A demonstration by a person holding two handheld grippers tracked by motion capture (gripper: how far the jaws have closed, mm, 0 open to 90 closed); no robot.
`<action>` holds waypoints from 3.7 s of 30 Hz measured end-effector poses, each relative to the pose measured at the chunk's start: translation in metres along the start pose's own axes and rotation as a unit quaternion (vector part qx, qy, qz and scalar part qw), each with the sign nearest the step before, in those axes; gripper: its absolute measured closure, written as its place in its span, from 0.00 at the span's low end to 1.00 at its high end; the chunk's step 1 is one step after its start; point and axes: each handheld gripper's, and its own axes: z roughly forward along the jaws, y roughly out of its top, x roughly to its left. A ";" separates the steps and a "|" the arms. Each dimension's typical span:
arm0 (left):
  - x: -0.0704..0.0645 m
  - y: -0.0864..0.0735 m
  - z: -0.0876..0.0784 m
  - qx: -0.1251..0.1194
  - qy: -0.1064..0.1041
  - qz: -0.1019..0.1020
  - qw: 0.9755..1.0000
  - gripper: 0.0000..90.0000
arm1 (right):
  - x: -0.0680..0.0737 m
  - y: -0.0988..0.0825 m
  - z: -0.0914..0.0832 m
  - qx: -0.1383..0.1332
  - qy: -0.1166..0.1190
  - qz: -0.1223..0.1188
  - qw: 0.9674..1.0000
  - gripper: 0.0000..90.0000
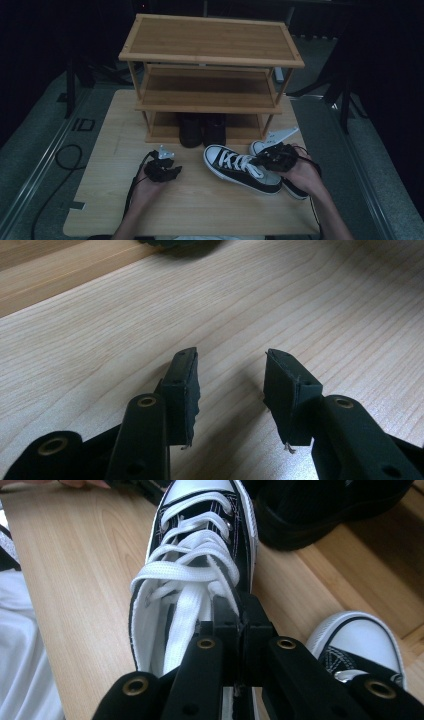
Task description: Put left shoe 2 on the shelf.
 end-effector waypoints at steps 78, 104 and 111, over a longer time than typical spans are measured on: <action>0.000 0.000 0.001 -0.003 -0.003 -0.001 1.000 0.64 | -0.057 0.126 -0.036 -0.113 -0.051 0.036 0.992 0.99; 0.001 0.000 0.001 -0.003 -0.003 -0.001 1.000 0.64 | -0.062 0.135 0.001 -0.142 -0.160 0.131 0.968 0.98; 0.000 0.000 0.001 -0.002 -0.002 0.000 1.000 0.64 | -0.067 0.128 -0.001 -0.169 -0.150 0.141 0.964 0.71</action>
